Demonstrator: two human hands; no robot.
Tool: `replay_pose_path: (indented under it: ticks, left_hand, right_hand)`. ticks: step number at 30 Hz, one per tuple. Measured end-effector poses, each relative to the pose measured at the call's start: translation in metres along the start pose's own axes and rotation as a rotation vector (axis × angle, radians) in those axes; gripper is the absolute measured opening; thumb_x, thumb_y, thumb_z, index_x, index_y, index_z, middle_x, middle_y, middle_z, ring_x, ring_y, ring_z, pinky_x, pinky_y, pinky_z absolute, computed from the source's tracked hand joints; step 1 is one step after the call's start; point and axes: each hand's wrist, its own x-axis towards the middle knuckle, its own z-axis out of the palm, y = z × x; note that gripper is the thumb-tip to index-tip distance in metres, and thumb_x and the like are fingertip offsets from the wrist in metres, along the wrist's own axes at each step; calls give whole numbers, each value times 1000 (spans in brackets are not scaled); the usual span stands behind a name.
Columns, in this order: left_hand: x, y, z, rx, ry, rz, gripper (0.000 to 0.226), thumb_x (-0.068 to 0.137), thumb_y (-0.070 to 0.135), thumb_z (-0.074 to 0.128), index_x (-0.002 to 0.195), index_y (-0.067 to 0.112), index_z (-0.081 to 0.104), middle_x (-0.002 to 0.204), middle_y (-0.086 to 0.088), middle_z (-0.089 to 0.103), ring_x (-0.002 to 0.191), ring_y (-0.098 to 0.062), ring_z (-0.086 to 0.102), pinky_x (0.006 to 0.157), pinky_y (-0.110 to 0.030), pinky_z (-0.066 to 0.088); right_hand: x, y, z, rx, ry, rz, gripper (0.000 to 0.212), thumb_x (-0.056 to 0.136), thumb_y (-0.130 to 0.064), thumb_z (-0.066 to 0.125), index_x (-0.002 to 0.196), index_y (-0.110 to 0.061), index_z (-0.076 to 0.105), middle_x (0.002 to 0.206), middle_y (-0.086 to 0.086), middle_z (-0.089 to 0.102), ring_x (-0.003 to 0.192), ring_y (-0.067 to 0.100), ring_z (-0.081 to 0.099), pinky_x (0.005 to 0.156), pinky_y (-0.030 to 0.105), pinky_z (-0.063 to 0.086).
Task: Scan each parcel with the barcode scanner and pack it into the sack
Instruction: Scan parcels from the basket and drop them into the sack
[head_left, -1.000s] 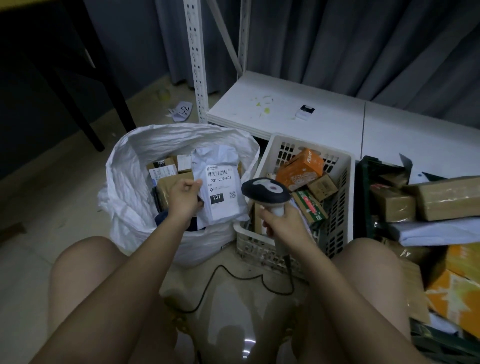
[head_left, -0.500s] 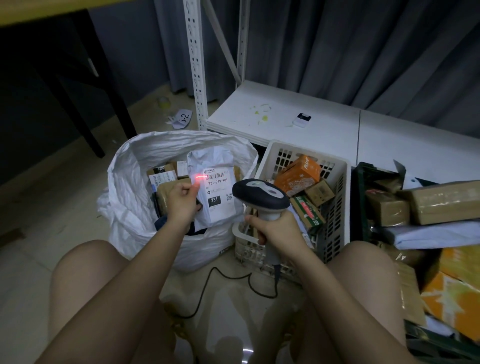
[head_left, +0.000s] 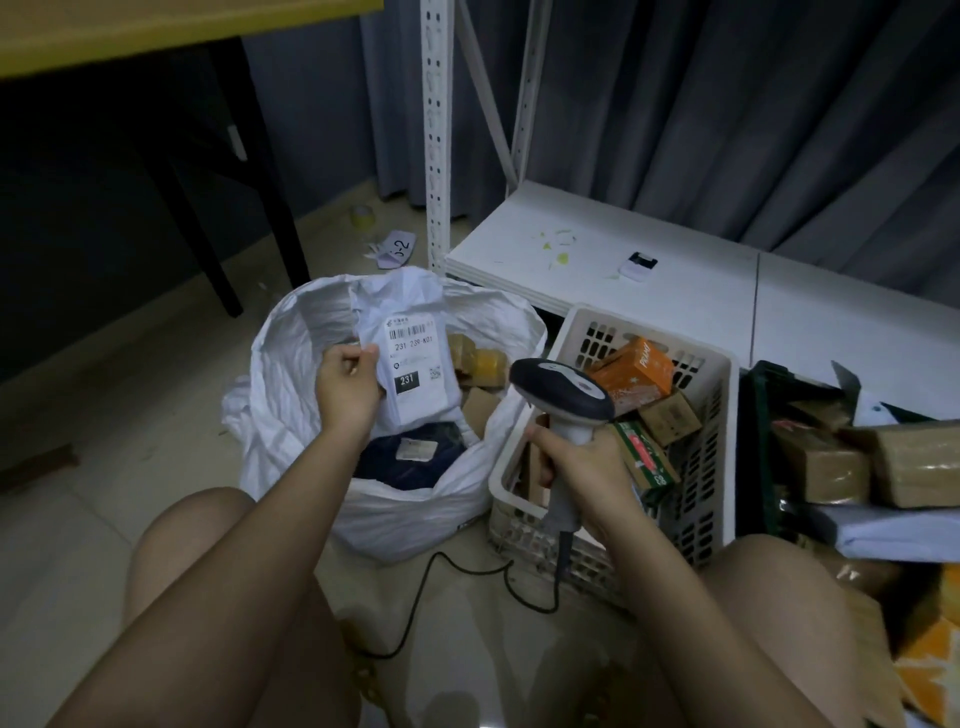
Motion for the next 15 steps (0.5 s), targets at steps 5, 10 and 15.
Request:
replay_pose_path:
  ticks: [5, 10, 15]
  left_hand:
    - [47, 25, 0, 233, 51, 240, 14, 95, 22, 55, 83, 14, 51, 88, -8, 60, 81, -23, 56, 70, -27, 41]
    - [76, 40, 17, 383, 55, 438, 11, 99, 17, 49, 91, 9, 50, 91, -5, 54, 79, -16, 48, 65, -26, 32]
    - [99, -10, 23, 963, -344, 428, 14, 91, -1, 48, 100, 3, 58, 108, -16, 58, 99, -29, 55, 84, -40, 42]
  right_hand:
    - [28, -5, 12, 0, -13, 62, 25, 87, -12, 69, 67, -7, 55, 55, 8, 55, 48, 18, 52, 51, 28, 46]
    - [54, -6, 28, 20, -22, 96, 20, 89, -5, 66, 72, -4, 55, 55, 10, 52, 43, 18, 48, 44, 27, 43]
    - [71, 3, 37, 20, -61, 128, 23, 89, -6, 66, 70, -6, 53, 55, 9, 51, 45, 20, 47, 50, 31, 44]
